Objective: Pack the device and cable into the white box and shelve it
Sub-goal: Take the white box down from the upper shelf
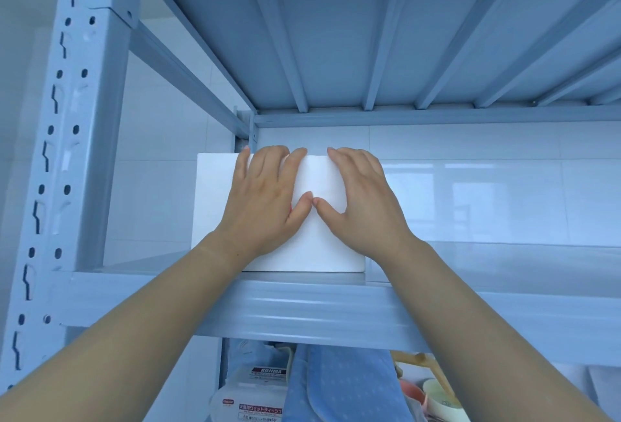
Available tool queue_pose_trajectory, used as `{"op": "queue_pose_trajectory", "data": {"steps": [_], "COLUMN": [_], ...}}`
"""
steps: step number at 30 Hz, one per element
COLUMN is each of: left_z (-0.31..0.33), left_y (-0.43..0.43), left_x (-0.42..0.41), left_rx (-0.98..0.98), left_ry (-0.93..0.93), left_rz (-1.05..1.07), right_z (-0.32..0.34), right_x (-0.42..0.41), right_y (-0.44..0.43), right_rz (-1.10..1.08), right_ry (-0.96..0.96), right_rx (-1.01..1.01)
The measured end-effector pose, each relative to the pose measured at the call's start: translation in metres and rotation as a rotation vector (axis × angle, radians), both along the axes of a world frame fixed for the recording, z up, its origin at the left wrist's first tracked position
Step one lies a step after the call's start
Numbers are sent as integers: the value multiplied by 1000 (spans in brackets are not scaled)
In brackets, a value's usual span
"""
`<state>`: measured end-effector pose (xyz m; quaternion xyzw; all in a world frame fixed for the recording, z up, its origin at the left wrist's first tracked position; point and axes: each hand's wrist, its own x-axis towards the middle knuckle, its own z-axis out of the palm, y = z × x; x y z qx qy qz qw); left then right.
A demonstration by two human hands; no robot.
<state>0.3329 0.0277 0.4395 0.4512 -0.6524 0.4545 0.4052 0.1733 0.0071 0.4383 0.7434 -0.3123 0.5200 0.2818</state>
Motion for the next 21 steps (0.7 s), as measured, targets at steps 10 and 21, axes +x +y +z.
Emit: {"op": "queue_pose_trajectory", "data": {"steps": [10,21], "left_z": [8,18], "left_y": [18,66], "left_x": [0,-5], "left_rx": [53,-138], "left_ry": [9,50], "left_rz": [-118,-119], "right_z": [4,8], "right_x": [6,-4], "right_y": [19,77], "right_rz": [-25,-119], "right_ry": [-73,-160], "right_rx": [-49,-207]}}
